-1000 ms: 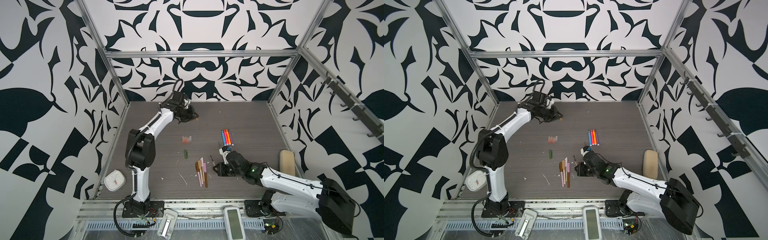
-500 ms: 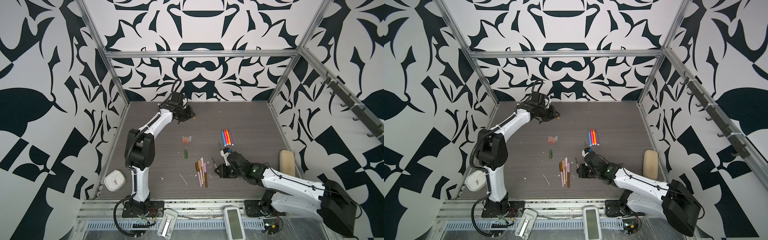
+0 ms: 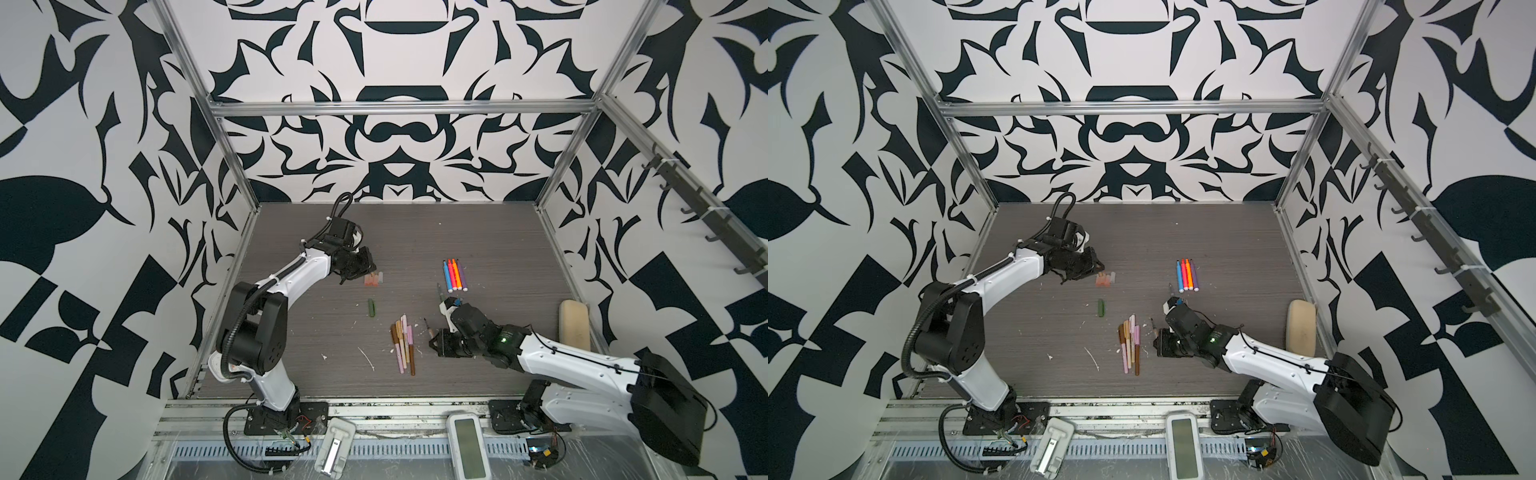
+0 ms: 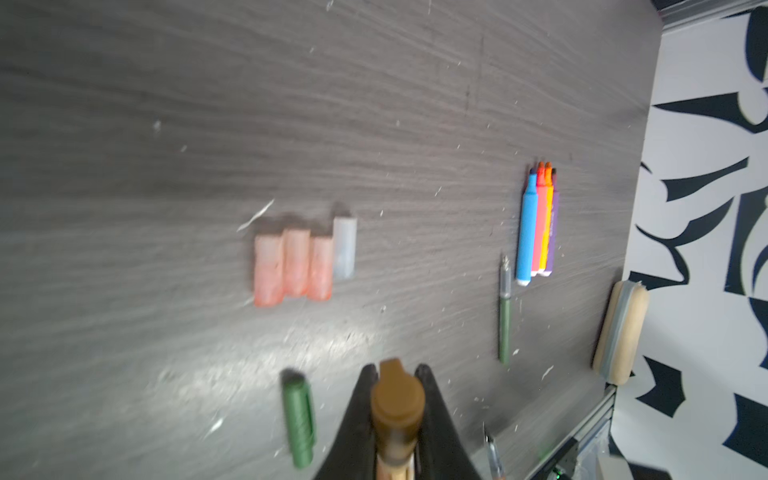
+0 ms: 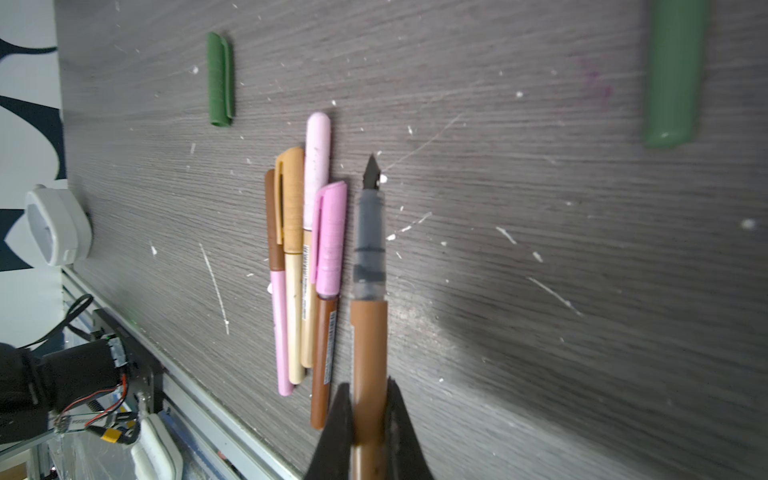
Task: Open the pen caps
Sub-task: 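Carry the brown cap with the left gripper toward the green cap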
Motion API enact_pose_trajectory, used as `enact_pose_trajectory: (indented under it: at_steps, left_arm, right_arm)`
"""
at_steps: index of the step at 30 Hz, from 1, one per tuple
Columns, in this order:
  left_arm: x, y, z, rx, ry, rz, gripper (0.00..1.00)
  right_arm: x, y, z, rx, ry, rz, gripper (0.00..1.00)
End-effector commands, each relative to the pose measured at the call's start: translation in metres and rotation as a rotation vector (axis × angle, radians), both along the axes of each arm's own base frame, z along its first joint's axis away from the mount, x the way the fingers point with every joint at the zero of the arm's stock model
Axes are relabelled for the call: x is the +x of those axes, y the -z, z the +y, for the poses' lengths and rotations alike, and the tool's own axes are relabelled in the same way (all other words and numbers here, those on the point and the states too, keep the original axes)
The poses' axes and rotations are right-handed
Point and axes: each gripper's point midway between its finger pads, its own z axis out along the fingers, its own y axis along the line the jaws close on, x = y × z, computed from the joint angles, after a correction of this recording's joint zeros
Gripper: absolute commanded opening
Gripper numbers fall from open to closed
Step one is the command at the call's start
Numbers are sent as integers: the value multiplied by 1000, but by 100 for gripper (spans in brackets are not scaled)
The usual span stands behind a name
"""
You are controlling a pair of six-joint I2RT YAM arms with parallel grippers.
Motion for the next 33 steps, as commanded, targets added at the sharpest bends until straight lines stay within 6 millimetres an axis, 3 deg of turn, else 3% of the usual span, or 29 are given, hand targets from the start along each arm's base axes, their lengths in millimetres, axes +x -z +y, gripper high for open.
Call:
enact_pose_trajectory:
  at_steps: [1, 13, 20, 33]
  left_arm:
    - [-11, 7, 11, 38, 2, -13, 0]
    - [-56, 47, 33, 101, 3, 78, 0]
    - [-64, 62, 35, 109, 2, 115, 7]
    - [-71, 90, 25, 112, 30, 173, 7]
  right_arm:
    - [11, -18, 16, 53, -6, -33, 0]
    - [19, -21, 18, 32, 8, -43, 0]
    - [19, -18, 18, 34, 17, -39, 0]
    - [13, -15, 5, 15, 32, -46, 0]
